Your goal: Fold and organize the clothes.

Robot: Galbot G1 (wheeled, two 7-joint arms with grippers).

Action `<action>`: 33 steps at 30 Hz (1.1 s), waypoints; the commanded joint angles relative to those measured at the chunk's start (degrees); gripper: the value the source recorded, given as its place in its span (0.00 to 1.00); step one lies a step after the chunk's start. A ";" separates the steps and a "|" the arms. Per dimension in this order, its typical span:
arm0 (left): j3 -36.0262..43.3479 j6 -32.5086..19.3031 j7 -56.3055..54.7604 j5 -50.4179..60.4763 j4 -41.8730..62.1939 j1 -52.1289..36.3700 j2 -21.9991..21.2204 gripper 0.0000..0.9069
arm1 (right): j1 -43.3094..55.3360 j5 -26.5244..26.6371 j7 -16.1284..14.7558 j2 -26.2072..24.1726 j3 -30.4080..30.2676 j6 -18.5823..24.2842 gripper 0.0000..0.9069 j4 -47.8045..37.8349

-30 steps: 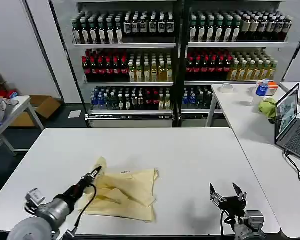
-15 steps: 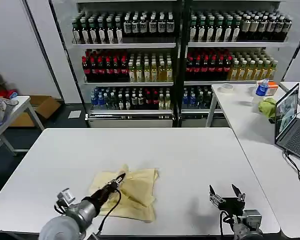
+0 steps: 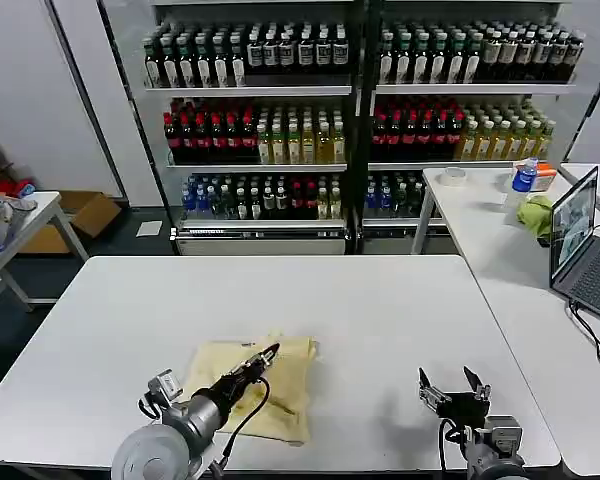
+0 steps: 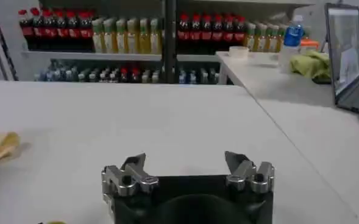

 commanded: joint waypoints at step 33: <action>-15.43 0.58 9.34 5.44 10.07 7.25 5.17 1.00 | 0.42 0.42 0.10 0.12 0.61 -0.94 1.00 1.71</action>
